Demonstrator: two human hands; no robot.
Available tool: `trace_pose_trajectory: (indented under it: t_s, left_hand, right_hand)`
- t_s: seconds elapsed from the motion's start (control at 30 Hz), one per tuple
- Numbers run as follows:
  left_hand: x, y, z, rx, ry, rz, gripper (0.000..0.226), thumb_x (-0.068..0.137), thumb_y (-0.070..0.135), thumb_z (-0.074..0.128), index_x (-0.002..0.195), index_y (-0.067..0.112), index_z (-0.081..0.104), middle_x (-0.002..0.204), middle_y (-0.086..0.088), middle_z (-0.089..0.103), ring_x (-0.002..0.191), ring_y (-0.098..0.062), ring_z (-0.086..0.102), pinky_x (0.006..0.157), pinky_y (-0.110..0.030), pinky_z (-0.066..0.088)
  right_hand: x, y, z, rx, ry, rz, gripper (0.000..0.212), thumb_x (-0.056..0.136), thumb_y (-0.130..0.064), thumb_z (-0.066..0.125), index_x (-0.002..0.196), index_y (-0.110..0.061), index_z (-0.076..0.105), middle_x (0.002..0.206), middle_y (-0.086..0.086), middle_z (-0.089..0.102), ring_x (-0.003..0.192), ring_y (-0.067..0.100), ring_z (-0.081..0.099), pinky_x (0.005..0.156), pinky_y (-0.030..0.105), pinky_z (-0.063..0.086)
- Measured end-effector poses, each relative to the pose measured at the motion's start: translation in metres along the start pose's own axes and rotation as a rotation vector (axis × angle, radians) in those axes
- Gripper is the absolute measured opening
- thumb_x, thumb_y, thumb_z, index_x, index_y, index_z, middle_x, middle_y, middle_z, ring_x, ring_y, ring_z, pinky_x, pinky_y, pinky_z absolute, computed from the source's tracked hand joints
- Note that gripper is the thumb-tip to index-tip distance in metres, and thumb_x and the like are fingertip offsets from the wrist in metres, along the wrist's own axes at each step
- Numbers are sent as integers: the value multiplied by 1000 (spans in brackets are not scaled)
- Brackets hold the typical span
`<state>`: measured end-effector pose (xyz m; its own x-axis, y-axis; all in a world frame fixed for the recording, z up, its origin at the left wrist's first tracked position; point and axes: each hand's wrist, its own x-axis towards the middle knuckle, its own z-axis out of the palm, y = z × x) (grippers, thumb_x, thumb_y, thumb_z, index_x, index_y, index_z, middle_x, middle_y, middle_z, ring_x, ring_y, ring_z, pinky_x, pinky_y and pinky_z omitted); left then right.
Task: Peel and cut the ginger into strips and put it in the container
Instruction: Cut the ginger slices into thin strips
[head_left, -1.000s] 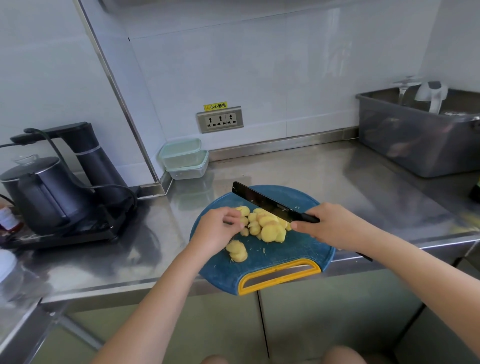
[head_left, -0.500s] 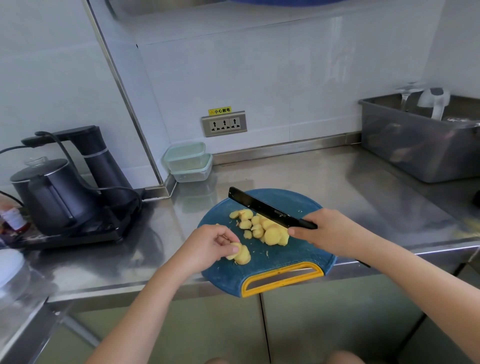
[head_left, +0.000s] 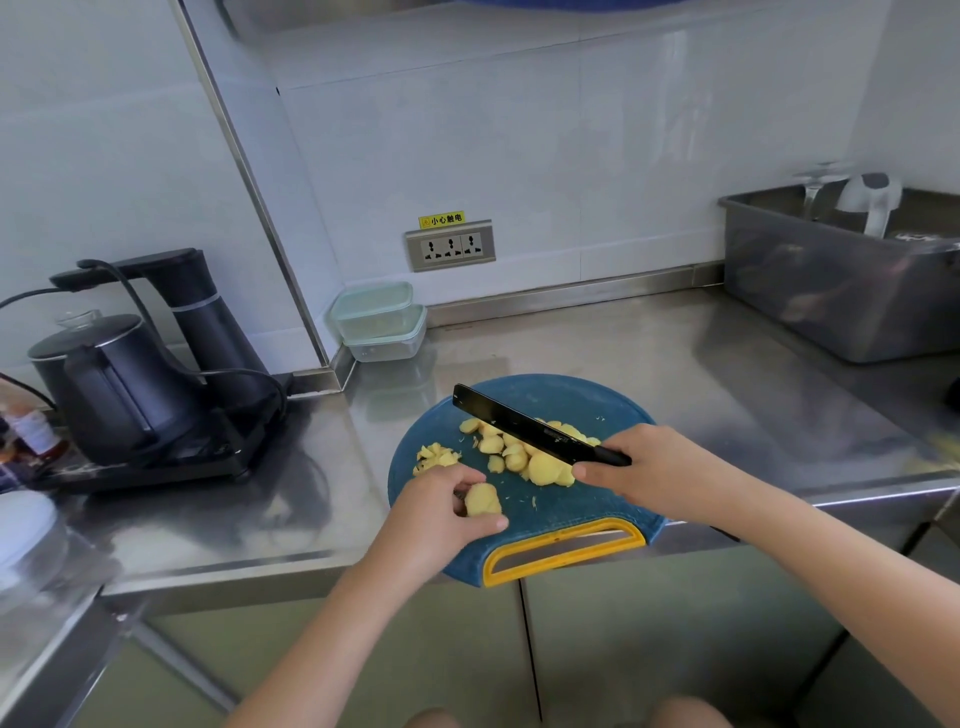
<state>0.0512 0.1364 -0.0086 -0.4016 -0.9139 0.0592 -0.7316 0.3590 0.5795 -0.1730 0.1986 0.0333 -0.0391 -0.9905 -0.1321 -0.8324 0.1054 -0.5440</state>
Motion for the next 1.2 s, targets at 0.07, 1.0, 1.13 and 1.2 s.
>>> trace_pose_trajectory:
  t_s: [0.07,1.0,1.13,1.2]
  left_hand:
    - [-3,1,6,35,48,38,43,78,35,74,118,30,60,102,15,56,87,0,52,65,-9,36]
    - [-21,-1,43,-111,422,137,23,75,19,79,85,18,58,80,15,48,70,-1,49,63,-8,39]
    - [-19,-2,47,-162,450,136,25,74,17,79,91,21,60,80,15,53,75,-1,52,64,-10,41]
    - [-21,-3,49,-152,465,158,28,75,17,79,95,22,60,82,16,53,79,1,52,65,-8,41]
  right_hand:
    - [-1,-1,0,-15,1,6,33,93,-47,52,70,-24,52,60,-4,47,52,7,43,52,19,34]
    - [-37,-1,24,-155,-75,63,64,80,-70,13,68,-13,41,62,1,42,55,11,41,57,23,38]
    - [-36,-7,24,-186,-92,21,43,98,-56,19,66,-32,35,68,3,41,62,16,43,61,28,38]
    - [-36,-9,24,-184,-80,23,43,99,-53,21,66,-31,37,68,3,41,61,15,43,60,27,38]
